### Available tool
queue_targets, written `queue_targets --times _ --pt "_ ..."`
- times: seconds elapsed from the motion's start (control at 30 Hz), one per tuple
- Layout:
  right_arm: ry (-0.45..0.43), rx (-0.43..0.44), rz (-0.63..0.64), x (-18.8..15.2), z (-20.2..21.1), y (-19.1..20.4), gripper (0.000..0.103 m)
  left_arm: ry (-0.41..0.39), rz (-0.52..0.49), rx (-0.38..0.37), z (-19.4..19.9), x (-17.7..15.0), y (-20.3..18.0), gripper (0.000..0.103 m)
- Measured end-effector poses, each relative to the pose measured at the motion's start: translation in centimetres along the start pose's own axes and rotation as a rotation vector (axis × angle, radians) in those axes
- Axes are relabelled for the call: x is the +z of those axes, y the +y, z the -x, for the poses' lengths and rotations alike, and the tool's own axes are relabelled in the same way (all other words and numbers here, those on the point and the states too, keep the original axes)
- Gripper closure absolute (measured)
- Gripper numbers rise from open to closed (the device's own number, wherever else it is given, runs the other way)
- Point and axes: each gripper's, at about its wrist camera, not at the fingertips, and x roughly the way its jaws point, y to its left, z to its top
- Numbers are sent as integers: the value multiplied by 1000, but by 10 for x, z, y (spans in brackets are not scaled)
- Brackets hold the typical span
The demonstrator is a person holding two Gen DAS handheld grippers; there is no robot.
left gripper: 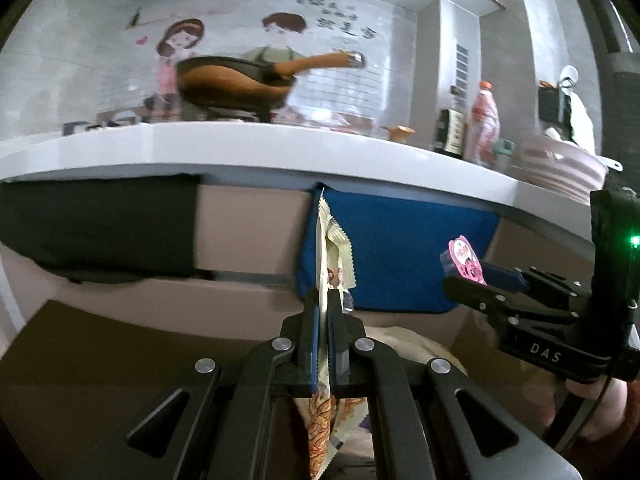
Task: Collect trash
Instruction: 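Carry the wrappers and lollipop wrapper over the bin and open both grippers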
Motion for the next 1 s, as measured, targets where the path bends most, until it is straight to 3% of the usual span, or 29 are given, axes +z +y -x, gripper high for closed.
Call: queue_targets --times 0.37,1.0 --pt "42 -58 -100 -31 -8 -50 59 68 42 -73 -53 -18 -23 100" --pt "163 -67 -225 -75 -80 -84 59 199 154 -144 -144 -65 -8 100"
